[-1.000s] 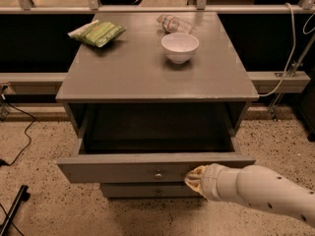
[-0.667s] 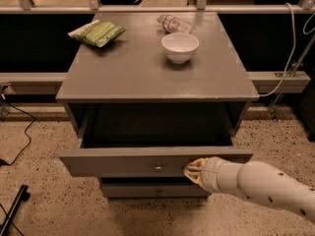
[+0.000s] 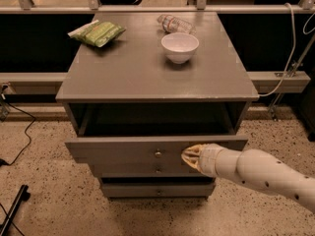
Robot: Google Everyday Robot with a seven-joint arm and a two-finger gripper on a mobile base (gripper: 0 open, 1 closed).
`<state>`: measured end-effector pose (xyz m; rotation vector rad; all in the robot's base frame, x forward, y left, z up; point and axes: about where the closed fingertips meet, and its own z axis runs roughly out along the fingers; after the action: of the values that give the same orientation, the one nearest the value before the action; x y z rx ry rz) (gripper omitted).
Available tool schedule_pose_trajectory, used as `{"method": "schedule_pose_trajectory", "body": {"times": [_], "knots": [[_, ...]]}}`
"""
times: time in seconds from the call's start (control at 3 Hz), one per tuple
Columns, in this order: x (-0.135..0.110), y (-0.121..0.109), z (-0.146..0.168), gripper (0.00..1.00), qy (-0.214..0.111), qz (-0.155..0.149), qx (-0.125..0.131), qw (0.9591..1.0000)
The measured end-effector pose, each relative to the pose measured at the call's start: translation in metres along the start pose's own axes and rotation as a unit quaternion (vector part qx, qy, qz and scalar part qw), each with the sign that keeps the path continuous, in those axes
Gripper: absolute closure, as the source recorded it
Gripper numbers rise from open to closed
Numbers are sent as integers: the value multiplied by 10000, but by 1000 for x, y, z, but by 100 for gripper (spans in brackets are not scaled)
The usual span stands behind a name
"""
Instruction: Close top drawer
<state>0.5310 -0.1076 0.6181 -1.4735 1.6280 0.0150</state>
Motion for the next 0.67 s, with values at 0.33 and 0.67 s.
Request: {"method": "schedule_pose_trajectory", "body": {"times": [0.33, 0.67], "knots": [[-2, -29, 32, 100, -142, -71, 7, 9999], [-7, -44, 48, 100, -448, 18, -56, 9990]]}}
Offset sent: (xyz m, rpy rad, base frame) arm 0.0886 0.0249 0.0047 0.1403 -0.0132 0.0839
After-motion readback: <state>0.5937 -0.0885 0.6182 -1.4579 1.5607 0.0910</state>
